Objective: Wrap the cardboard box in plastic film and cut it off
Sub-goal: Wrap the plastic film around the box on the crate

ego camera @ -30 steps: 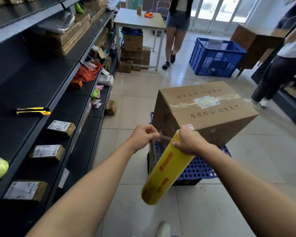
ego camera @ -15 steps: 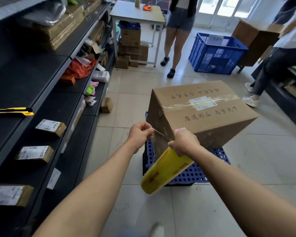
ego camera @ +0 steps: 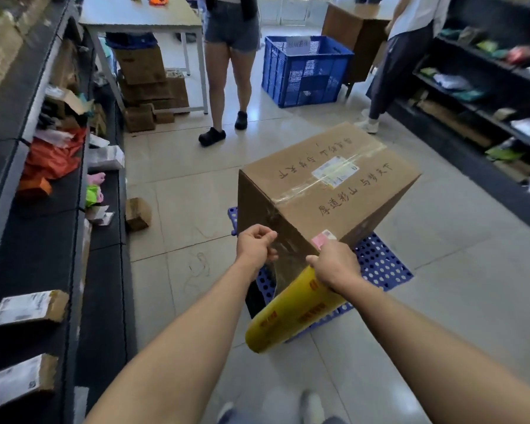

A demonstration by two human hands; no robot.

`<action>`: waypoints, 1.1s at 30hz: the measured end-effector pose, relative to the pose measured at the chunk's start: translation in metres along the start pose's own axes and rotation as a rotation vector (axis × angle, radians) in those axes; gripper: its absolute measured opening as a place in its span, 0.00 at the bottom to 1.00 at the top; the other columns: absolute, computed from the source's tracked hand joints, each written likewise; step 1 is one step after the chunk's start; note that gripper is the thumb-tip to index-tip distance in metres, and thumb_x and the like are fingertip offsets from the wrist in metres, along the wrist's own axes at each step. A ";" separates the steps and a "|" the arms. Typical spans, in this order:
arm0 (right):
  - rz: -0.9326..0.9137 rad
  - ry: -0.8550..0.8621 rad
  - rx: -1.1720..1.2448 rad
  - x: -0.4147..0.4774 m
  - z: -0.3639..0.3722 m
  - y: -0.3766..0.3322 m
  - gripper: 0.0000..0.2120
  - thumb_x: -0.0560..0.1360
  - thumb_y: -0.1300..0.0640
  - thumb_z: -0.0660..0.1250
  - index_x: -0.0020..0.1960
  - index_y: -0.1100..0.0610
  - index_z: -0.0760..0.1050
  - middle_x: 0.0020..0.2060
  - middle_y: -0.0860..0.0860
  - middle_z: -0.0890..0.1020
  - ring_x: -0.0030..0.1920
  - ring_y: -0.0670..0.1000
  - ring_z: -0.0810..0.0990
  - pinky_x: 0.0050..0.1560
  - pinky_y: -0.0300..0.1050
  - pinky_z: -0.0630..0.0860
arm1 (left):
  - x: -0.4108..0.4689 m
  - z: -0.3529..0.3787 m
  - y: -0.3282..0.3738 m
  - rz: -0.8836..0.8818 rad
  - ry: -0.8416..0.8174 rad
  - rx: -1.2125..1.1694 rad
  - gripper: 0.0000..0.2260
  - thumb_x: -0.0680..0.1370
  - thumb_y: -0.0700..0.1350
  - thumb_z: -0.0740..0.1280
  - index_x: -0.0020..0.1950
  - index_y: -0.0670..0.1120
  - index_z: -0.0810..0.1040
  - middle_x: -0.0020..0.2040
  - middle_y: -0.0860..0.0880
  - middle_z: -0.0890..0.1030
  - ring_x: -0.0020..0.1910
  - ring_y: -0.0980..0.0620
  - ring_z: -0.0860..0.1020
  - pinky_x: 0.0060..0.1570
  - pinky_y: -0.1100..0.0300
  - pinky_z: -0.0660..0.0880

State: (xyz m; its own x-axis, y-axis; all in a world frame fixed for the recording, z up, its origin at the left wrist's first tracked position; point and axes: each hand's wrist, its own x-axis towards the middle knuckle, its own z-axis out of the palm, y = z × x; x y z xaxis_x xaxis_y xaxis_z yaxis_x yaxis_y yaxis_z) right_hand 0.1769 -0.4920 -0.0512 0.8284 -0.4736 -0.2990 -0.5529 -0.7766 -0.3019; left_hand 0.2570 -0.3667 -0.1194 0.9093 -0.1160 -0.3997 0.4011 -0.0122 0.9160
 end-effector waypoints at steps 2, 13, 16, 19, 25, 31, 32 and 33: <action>0.069 0.091 0.047 0.002 0.014 -0.002 0.07 0.78 0.61 0.60 0.51 0.62 0.75 0.52 0.61 0.79 0.52 0.62 0.77 0.43 0.45 0.68 | 0.011 0.003 -0.003 -0.055 -0.046 -0.028 0.06 0.79 0.38 0.64 0.42 0.43 0.75 0.39 0.45 0.76 0.36 0.49 0.79 0.35 0.59 0.80; -0.276 -0.109 -0.211 0.008 0.118 0.011 0.13 0.79 0.50 0.60 0.60 0.57 0.70 0.51 0.57 0.80 0.53 0.59 0.78 0.47 0.50 0.73 | 0.026 -0.038 -0.126 -0.194 -0.220 0.232 0.08 0.80 0.36 0.60 0.58 0.37 0.76 0.45 0.43 0.79 0.41 0.50 0.77 0.40 0.62 0.73; -0.292 -0.118 -0.183 0.020 0.116 0.004 0.12 0.79 0.50 0.61 0.56 0.57 0.72 0.49 0.56 0.81 0.51 0.59 0.78 0.45 0.51 0.75 | 0.035 -0.037 -0.089 -0.113 -0.231 0.203 0.06 0.80 0.36 0.62 0.55 0.38 0.76 0.43 0.43 0.79 0.39 0.51 0.76 0.36 0.69 0.74; -0.347 -0.151 -0.200 0.022 0.112 -0.005 0.12 0.78 0.50 0.62 0.56 0.57 0.72 0.51 0.56 0.80 0.52 0.58 0.78 0.46 0.50 0.74 | 0.032 -0.045 -0.061 -0.034 -0.262 0.301 0.06 0.79 0.35 0.63 0.54 0.40 0.76 0.40 0.47 0.78 0.36 0.55 0.76 0.33 0.71 0.74; -0.471 -0.195 -0.173 0.021 0.114 -0.010 0.12 0.77 0.50 0.63 0.55 0.57 0.73 0.50 0.55 0.80 0.51 0.57 0.78 0.45 0.49 0.74 | -0.001 -0.059 -0.067 0.000 -0.182 0.421 0.04 0.77 0.36 0.65 0.47 0.45 0.77 0.41 0.46 0.79 0.41 0.51 0.76 0.44 0.60 0.73; -0.619 -0.239 -0.219 0.004 0.121 -0.016 0.17 0.78 0.51 0.62 0.64 0.59 0.71 0.54 0.57 0.79 0.54 0.58 0.77 0.47 0.49 0.74 | -0.043 -0.079 -0.083 0.029 -0.018 0.502 0.05 0.77 0.35 0.64 0.49 0.43 0.78 0.37 0.51 0.76 0.42 0.51 0.73 0.44 0.60 0.70; -0.644 -0.238 -0.225 0.000 0.123 -0.016 0.18 0.78 0.51 0.62 0.65 0.59 0.71 0.55 0.57 0.79 0.54 0.58 0.77 0.48 0.49 0.74 | -0.050 -0.083 -0.084 0.034 0.008 0.528 0.05 0.77 0.35 0.65 0.50 0.41 0.79 0.39 0.51 0.76 0.43 0.52 0.73 0.45 0.62 0.70; -0.663 -0.238 -0.224 -0.004 0.124 -0.017 0.18 0.78 0.51 0.62 0.65 0.59 0.71 0.56 0.57 0.79 0.55 0.58 0.77 0.48 0.49 0.74 | -0.057 -0.088 -0.085 0.041 0.036 0.562 0.06 0.77 0.35 0.65 0.52 0.40 0.79 0.41 0.49 0.77 0.44 0.52 0.73 0.46 0.63 0.69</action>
State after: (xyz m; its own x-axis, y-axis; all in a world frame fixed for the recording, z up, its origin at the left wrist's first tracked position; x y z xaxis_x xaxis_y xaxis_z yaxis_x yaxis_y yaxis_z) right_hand 0.1717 -0.4255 -0.1570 0.9266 0.2078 -0.3135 0.1099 -0.9467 -0.3028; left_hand 0.1812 -0.2714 -0.1777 0.9301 -0.0932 -0.3554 0.2537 -0.5366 0.8048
